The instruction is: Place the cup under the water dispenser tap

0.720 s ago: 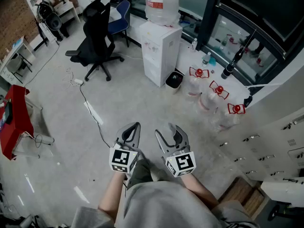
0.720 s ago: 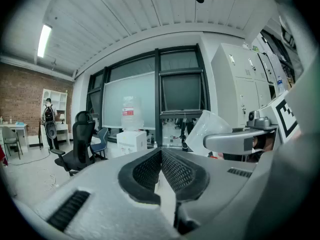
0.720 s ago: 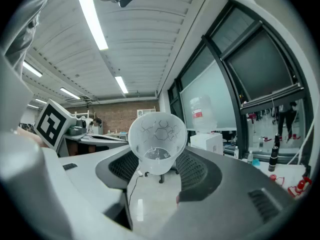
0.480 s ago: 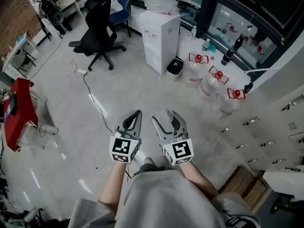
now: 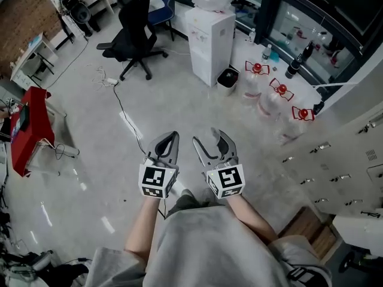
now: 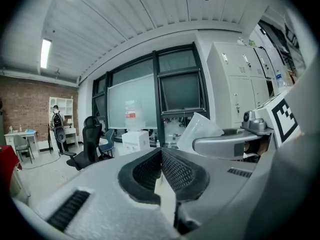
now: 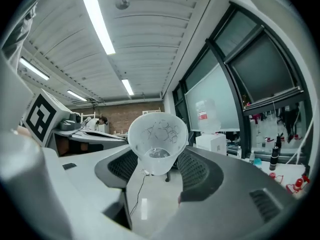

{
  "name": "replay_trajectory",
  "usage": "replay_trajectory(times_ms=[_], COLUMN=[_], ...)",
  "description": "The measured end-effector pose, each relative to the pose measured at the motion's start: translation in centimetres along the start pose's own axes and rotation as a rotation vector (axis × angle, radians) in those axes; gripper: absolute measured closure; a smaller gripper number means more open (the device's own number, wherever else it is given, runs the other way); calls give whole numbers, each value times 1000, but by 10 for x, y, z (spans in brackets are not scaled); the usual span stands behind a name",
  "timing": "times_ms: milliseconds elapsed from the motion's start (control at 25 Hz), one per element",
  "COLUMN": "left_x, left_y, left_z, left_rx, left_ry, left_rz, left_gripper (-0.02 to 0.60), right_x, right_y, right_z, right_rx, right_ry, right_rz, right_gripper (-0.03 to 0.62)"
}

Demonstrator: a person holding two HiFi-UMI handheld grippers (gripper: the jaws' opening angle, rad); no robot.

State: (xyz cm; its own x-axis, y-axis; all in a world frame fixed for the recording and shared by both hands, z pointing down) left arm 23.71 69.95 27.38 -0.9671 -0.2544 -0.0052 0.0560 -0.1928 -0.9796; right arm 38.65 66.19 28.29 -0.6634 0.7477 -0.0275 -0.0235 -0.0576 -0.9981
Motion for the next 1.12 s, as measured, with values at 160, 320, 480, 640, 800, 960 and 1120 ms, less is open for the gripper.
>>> replay_trajectory(times_ms=[160,320,480,640,800,960,1120], left_x=[16,42,74,116,156,199,234], left_y=[-3,-7,-7,-1,5,7,6], left_z=[1,20,52,86,111,132,148], left_rx=[4,-6,-2,-5,-7,-4,-1], left_ry=[10,5,-25,-63,-108,-135,-159], left_rz=[-3,-15,-21,-24,-21,-20,-26], left_gripper=[572,572,572,572,572,572,572], right_x=[5,1,-9,-16,-21,-20,-19], right_y=[-3,-10,-11,-9,-7,-7,-10], right_z=[16,45,87,136,183,225,260], right_rx=[13,29,47,62,66,76,85], right_ry=[10,4,-23,-57,-103,-140,-163], right_rz=[-4,-22,-29,-25,-11,-13,-18], right_gripper=[345,345,345,345,345,345,345])
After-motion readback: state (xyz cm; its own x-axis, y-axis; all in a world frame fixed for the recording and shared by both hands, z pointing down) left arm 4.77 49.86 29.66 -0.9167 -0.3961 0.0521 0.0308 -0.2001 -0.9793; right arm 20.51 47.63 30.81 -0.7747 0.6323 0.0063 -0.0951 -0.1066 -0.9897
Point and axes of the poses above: the fingertips, and each gripper's own axes: z forward along the fingers, x to its left, y out of its top, the point moved 7 cm from there along -z, backward along the fingers, and after that the axes turned 4 degrees about -z, right-handed, at the moved point
